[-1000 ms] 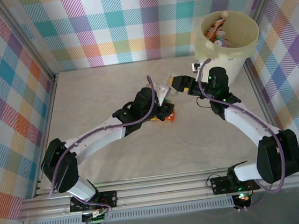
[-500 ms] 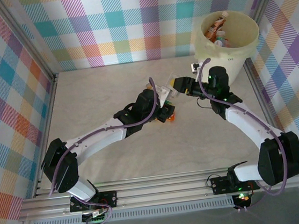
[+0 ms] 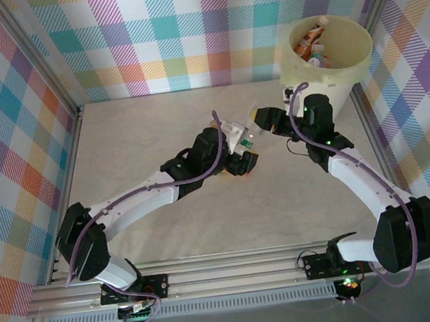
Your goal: Put the plastic bottles in the bin
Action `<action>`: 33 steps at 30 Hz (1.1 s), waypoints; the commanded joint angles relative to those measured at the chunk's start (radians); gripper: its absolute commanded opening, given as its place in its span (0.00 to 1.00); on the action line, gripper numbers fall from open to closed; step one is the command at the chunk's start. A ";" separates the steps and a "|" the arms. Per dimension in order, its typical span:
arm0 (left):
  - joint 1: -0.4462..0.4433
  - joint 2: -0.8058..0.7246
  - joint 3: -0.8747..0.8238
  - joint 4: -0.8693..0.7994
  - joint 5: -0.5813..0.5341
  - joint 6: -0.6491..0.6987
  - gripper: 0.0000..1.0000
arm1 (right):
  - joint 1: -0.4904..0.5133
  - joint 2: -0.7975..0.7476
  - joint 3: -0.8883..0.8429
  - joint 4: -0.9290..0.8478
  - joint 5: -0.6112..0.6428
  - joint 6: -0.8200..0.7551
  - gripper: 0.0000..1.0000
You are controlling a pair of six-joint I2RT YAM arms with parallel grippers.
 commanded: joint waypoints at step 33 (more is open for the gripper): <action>0.024 -0.425 -0.410 0.165 -0.386 -0.189 1.00 | -0.290 0.446 0.972 -0.342 0.480 -0.511 0.36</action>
